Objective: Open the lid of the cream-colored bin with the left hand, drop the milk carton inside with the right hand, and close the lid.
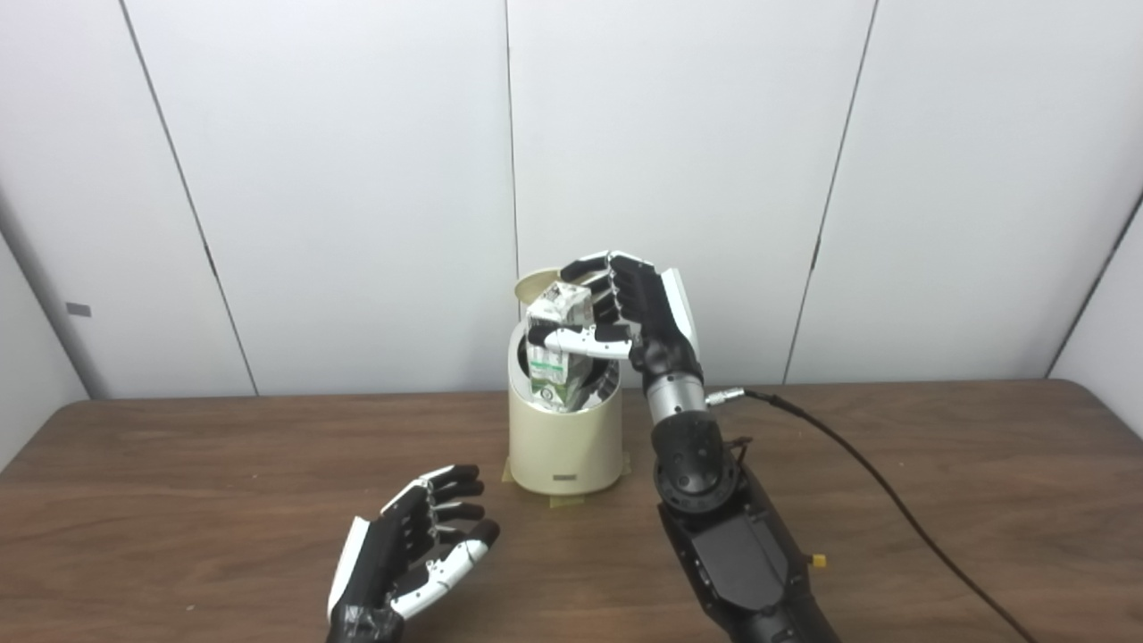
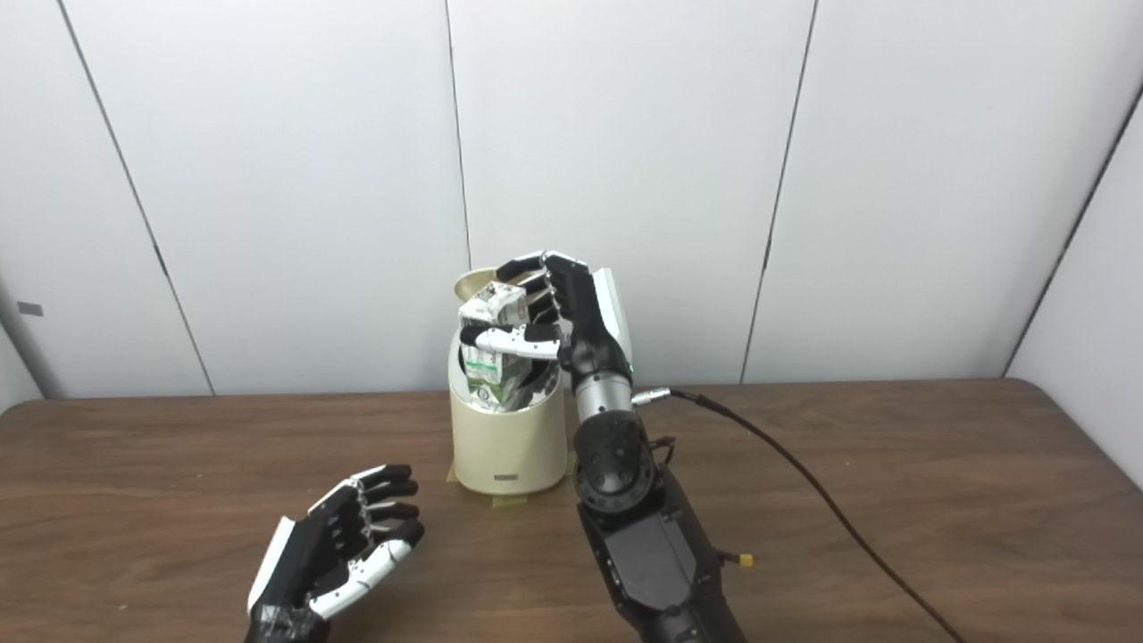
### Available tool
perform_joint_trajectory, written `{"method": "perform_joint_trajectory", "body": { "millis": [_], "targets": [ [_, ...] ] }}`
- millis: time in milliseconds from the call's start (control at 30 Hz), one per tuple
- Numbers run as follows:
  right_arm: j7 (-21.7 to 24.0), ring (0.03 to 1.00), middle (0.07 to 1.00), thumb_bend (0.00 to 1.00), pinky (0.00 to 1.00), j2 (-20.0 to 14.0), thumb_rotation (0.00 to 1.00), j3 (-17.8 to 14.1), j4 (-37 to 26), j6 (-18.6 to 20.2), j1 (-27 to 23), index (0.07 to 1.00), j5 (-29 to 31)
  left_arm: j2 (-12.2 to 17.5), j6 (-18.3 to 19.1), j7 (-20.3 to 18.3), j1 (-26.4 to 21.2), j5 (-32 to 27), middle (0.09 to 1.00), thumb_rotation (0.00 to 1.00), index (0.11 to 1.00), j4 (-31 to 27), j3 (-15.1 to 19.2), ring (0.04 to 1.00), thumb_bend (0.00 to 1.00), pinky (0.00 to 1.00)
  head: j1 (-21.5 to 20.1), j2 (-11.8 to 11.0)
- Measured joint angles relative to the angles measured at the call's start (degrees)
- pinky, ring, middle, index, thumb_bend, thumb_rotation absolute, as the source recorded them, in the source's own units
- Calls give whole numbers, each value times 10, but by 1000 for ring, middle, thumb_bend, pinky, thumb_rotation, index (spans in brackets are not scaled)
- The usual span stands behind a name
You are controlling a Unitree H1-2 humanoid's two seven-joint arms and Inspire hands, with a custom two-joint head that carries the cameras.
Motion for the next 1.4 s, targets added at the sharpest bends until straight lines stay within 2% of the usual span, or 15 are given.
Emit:
{"method": "perform_joint_trajectory", "body": {
  "millis": [400,733,1133,1400],
  "targets": [
    [-10,312,431,523,259,-14,0,8,81,-77,-36,525,-5,-1,16,2,4,5,734,269,742,-6,-4,675,643,561,7,4],
    [-28,319,434,522,268,-25,0,21,136,-134,-61,524,-35,-1,16,2,9,7,738,278,745,-15,-6,677,646,553,4,7],
    [-59,315,431,521,272,-29,0,25,183,-162,-80,525,-48,0,17,1,16,8,737,306,742,-20,-8,673,662,547,6,10],
    [-67,322,433,521,275,-30,0,26,197,-165,-86,525,-56,1,19,1,17,8,745,274,748,-23,-9,685,638,555,5,14]
  ]
}}
